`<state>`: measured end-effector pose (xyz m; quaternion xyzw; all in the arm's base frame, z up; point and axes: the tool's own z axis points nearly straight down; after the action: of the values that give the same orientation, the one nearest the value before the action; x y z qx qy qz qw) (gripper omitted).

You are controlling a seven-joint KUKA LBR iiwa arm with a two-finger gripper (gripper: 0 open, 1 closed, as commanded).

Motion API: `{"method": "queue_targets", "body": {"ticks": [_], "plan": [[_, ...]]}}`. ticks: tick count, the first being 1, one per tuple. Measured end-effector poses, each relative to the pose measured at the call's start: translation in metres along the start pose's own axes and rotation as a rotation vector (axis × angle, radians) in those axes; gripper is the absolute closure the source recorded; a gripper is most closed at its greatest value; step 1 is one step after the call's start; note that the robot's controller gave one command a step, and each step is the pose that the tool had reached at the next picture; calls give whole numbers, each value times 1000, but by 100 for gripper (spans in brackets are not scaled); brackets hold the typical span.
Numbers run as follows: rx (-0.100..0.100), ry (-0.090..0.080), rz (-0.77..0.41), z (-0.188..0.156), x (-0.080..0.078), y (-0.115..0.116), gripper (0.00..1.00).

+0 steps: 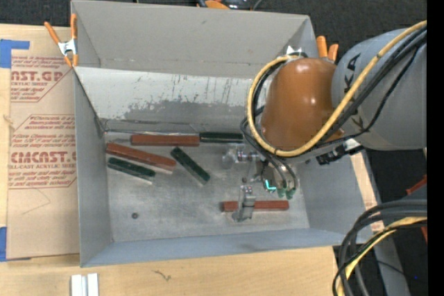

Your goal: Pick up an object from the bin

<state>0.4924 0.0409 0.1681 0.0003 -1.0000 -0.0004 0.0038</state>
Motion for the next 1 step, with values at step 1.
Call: {"method": "queue_targets", "body": {"ticks": [1], "plan": [[3, -5, -136, 33, -14, -85, 0]]}}
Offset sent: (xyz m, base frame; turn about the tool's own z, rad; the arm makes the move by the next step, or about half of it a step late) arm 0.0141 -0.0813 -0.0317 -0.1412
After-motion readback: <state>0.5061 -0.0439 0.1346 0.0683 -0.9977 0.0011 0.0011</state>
